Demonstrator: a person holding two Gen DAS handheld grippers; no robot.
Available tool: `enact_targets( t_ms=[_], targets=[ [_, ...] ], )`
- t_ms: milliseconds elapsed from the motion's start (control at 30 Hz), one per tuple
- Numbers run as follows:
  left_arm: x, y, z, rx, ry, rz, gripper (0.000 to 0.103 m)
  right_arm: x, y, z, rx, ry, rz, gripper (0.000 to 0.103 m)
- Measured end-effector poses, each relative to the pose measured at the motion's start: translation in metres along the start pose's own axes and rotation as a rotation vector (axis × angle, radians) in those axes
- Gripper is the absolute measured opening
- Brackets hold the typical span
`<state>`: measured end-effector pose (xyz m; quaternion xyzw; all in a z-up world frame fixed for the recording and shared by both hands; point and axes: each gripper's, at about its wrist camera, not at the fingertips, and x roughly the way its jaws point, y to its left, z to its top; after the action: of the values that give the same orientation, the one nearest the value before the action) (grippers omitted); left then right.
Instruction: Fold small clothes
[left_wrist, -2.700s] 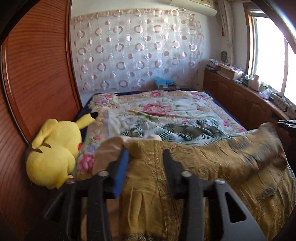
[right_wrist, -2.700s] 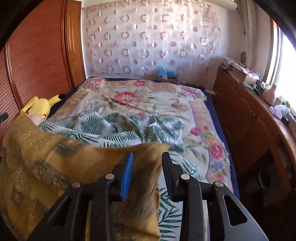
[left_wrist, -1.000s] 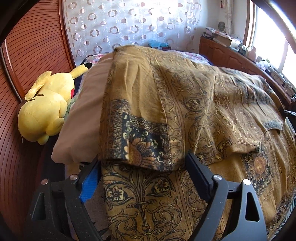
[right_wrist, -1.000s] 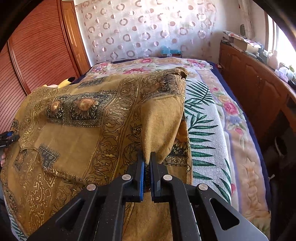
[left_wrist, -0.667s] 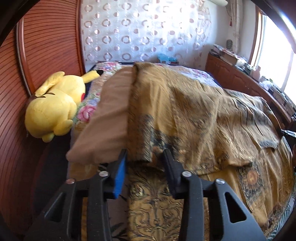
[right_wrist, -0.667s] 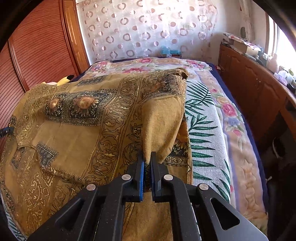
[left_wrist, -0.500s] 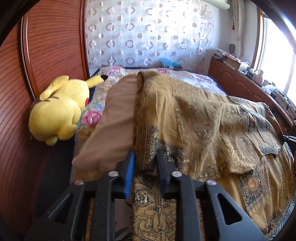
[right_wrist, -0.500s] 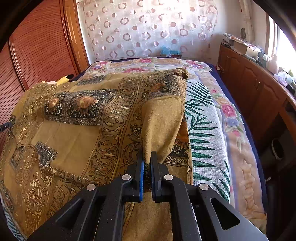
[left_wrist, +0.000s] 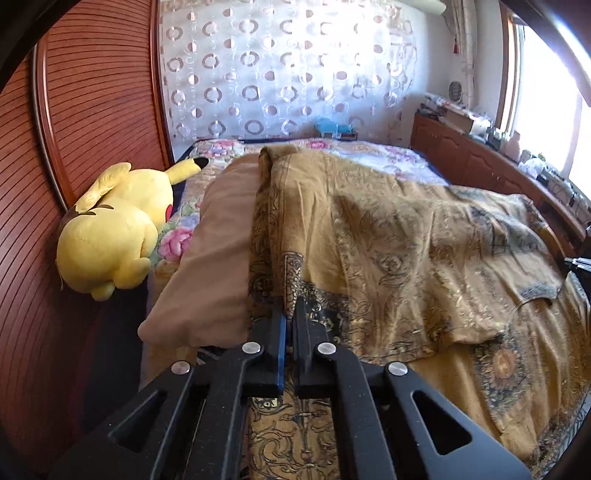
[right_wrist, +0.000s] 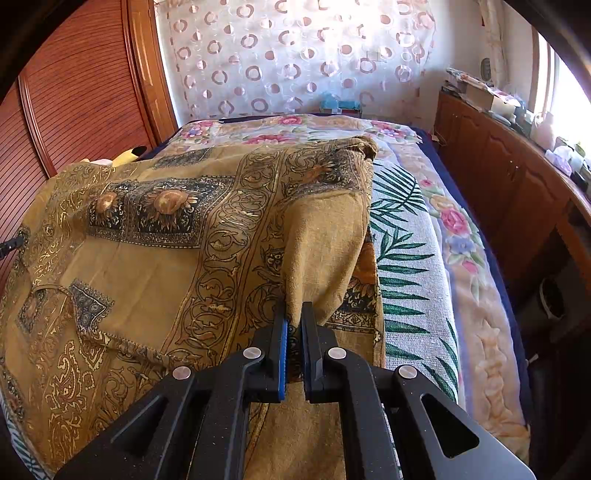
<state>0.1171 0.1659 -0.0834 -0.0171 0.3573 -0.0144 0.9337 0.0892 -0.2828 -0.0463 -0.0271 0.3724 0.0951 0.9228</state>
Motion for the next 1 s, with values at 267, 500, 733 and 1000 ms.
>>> enact_targets(
  t_ms=[267, 500, 733, 1000],
  targets=[
    [-0.048, -0.004, 0.008, -0.017, -0.081, -0.065, 0.002, -0.045, -0.013, 0.007, 0.036, -0.09, 0.093, 0.003],
    [-0.075, 0.005, -0.005, -0.048, -0.107, -0.068, 0.002, -0.098, -0.017, -0.013, 0.038, -0.146, 0.14, 0.003],
    [-0.096, 0.029, -0.03, -0.121, -0.087, -0.074, 0.002, -0.137, -0.023, -0.04, 0.064, -0.18, 0.173, 0.003],
    [-0.103, 0.03, -0.07, -0.128, 0.003, -0.076, 0.002, -0.148, -0.022, -0.072, 0.056, -0.128, 0.146, 0.003]
  ],
)
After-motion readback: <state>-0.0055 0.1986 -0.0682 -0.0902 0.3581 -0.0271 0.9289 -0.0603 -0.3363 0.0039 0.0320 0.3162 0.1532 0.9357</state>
